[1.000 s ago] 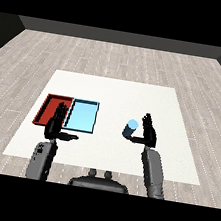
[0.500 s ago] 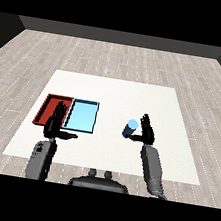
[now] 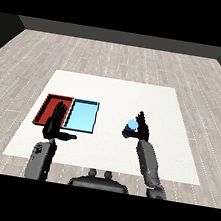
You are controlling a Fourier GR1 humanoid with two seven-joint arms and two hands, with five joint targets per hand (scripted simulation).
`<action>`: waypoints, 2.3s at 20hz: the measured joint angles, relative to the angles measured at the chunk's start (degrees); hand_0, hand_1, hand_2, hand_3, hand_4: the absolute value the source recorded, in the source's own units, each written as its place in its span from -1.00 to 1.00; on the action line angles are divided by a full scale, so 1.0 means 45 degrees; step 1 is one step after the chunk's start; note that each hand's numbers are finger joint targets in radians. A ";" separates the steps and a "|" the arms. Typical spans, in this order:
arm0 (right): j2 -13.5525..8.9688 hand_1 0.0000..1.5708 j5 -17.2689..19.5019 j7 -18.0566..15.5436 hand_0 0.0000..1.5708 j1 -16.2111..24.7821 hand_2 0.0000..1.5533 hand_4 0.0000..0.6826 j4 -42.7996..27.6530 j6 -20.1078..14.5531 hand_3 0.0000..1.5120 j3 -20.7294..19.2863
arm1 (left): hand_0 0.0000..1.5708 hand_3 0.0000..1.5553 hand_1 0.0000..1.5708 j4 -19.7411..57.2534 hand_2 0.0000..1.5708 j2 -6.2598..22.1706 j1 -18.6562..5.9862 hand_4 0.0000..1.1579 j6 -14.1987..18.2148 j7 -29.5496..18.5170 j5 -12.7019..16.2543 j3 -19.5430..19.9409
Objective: Pick the blue can and put it in the blue box
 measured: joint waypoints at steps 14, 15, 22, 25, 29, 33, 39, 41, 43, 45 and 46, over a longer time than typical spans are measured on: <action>0.0055 0.91 -0.0293 -0.0679 0.91 -0.1080 0.90 0.76 0.1421 -0.1879 0.89 0.0435 | -1.00 -1.00 -1.00 0.0185 -1.00 0.0165 -0.0107 -1.00 -0.0149 -0.0115 0.0174 0.0320; 0.0074 0.92 -0.0243 -0.0772 0.92 -0.1234 0.91 0.73 0.1605 -0.2085 0.89 0.0367 | -1.00 -1.00 -1.00 0.0153 -1.00 0.0178 -0.0057 -1.00 -0.0186 -0.0109 0.0178 0.0309; -0.0049 0.91 0.0189 -0.0028 0.91 -0.1125 0.89 0.75 0.0889 -0.2953 0.90 0.0976 | -1.00 -1.00 -1.00 -0.0125 -1.00 -0.0037 0.0264 -1.00 -0.0085 -0.0187 -0.0017 0.0041; 0.0036 0.89 0.0487 0.0610 0.89 -0.0748 0.90 0.81 -0.0146 -0.3107 0.90 0.1458 | -1.00 -1.00 -1.00 0.0106 -1.00 0.0016 -0.0067 -1.00 0.0000 -0.0122 -0.0159 0.0053; 0.0075 0.90 0.0679 0.1125 0.90 -0.0949 0.91 0.86 -0.1328 -0.3494 0.92 0.2164 | -1.00 -1.00 -1.00 0.0046 -1.00 -0.0007 0.0169 -1.00 -0.0007 -0.0221 -0.0428 -0.0159; 0.0092 0.79 0.0816 0.1398 0.79 -0.1116 0.87 0.84 -0.2385 -0.3602 0.90 0.2716 | -1.00 -1.00 -1.00 0.0413 -1.00 -0.0144 -0.0201 -1.00 0.0046 -0.0165 -0.0618 -0.0400; 0.0140 0.91 0.0887 0.1859 0.91 -0.1775 0.89 0.86 -0.3279 -0.4134 0.91 0.3527 | -1.00 -1.00 -1.00 0.0444 -1.00 -0.0498 -0.0372 -1.00 -0.0183 0.0545 -0.0154 -0.0787; 0.0147 0.90 0.0809 0.1925 0.90 -0.1884 0.89 0.85 -0.3382 -0.4239 0.91 0.3780 | -1.00 -1.00 -1.00 0.0391 -1.00 -0.0582 -0.0274 -1.00 -0.0142 0.0580 -0.0104 -0.0979; 0.0150 0.90 0.0899 0.1997 0.90 -0.1681 0.89 0.85 -0.3700 -0.4094 0.91 0.3773 | -1.00 -1.00 -1.00 0.0570 -1.00 -0.0584 -0.0313 -1.00 -0.0253 0.0589 -0.0010 -0.1006; 0.0079 0.90 0.0967 0.2097 0.90 -0.1368 0.89 0.85 -0.4117 -0.3888 0.91 0.3732 | -1.00 -1.00 -1.00 0.0844 -1.00 -0.0649 -0.0514 -1.00 -0.0172 0.0624 0.0077 -0.1251; 0.0077 0.90 0.1043 0.2218 0.90 -0.1208 0.89 0.85 -0.4394 -0.3897 0.91 0.3784 | -1.00 -1.00 -1.00 0.0885 -1.00 -0.0674 -0.0698 -1.00 -0.0060 0.0836 0.0208 -0.1437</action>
